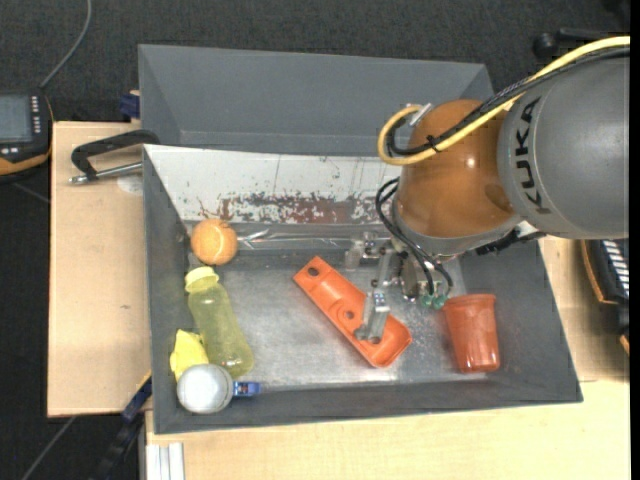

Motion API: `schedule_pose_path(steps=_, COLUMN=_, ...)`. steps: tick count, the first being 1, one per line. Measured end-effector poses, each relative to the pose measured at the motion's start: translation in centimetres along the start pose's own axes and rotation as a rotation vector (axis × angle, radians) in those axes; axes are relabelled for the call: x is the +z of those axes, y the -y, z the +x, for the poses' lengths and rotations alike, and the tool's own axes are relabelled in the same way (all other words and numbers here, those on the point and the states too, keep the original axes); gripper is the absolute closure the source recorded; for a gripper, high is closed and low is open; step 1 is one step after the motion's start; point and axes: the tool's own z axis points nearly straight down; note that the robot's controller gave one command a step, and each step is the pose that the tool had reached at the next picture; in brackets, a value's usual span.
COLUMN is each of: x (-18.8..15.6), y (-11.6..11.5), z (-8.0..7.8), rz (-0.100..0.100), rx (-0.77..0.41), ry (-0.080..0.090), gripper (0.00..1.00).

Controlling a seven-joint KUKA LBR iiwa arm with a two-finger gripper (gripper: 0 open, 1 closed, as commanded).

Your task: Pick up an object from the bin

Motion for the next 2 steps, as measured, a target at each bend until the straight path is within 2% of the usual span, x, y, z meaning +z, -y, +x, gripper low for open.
schedule_pose_path(steps=1, x=3.8, y=-0.3, z=-0.7, rz=0.0, rx=-0.178, ry=0.005, gripper=0.0)
schedule_pose_path(steps=2, x=8.0, y=0.1, z=0.4, rz=-0.001, rx=-0.435, ry=0.002, gripper=1.0)
